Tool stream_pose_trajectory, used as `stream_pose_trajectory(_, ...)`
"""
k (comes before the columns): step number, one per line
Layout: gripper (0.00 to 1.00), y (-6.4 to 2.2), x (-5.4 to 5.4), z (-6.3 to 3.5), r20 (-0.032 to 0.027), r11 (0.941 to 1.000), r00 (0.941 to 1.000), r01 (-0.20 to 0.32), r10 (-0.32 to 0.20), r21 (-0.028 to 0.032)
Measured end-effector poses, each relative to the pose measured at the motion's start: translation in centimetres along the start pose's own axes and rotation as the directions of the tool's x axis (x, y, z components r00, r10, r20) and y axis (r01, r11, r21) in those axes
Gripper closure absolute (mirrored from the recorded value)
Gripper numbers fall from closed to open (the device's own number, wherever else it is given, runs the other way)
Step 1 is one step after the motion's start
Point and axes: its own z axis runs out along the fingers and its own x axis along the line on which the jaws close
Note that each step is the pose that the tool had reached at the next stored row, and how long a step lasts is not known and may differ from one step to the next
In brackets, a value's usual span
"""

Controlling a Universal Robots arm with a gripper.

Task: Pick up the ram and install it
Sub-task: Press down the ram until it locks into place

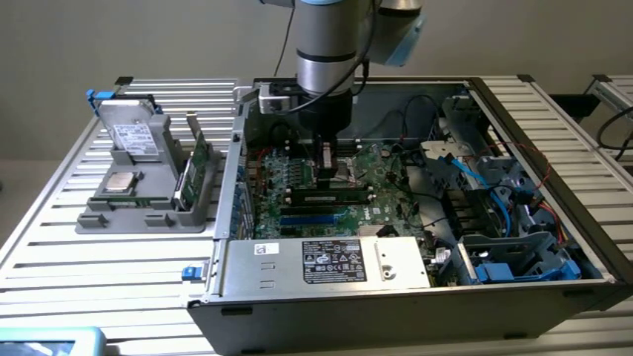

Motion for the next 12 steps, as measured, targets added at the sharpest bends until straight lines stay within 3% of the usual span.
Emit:
stream_pose_trajectory(3,0.89,0.16,0.00,0.05,-0.0003,0.9999,1.0000,0.002,-0.002,-0.0143)
stream_pose_trajectory(4,0.89,0.21,0.00,0.08,-0.0003,0.9999,1.0000,0.002,-0.002,-0.0163)
stream_pose_trajectory(12,0.89,0.97,-0.17,0.61,-0.0002,0.9999,1.0000,0.002,-0.002,-0.0165)
